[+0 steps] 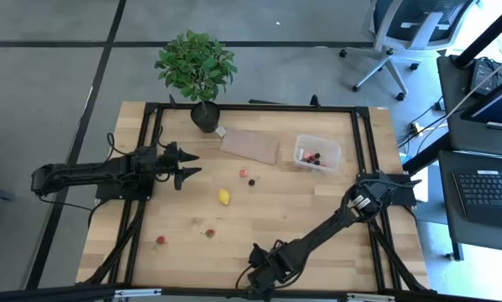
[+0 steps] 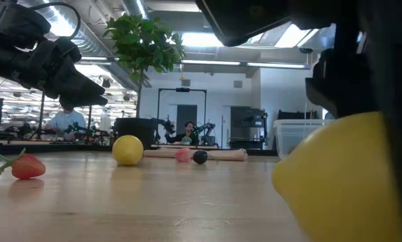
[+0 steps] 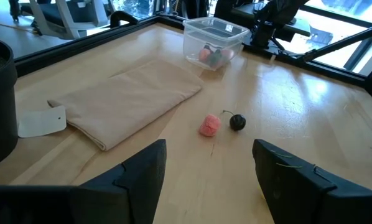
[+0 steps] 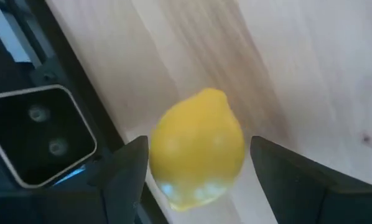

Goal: Pick and placing Produce into tupperware
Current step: Put the bottom yellow lemon into the transparent container

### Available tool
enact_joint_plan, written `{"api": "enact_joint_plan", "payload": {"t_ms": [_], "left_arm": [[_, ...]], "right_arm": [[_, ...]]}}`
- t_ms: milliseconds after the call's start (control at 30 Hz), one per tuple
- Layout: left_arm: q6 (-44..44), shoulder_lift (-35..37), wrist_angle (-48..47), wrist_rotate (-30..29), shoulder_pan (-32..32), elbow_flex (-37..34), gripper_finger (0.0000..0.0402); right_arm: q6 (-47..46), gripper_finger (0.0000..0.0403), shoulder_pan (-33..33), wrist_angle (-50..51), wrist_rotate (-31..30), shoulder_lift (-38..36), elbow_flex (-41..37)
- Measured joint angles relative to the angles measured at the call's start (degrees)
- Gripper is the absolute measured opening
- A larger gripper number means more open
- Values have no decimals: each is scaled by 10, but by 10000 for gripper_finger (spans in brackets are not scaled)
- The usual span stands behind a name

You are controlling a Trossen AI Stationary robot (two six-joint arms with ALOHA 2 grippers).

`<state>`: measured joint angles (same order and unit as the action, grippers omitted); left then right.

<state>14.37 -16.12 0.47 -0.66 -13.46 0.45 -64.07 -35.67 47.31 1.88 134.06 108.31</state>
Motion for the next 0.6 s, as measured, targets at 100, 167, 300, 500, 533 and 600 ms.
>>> {"api": "enact_joint_plan", "payload": {"t_ms": [100,167,300,500,533,600], "left_arm": [[0,0,0,0,0,0,231],[0,0,0,0,0,0,231],[0,0,0,0,0,0,231],[0,0,0,0,0,0,231],[0,0,0,0,0,0,231],[0,0,0,0,0,0,231]], "right_arm": [[2,283,4,5,-6,0,0],[4,283,7,11,-7,0,0],[17,283,13,7,-7,4,1],[15,270,15,9,4,21,4],[15,265,15,10,7,21,3],[15,255,15,12,6,22,3]]}}
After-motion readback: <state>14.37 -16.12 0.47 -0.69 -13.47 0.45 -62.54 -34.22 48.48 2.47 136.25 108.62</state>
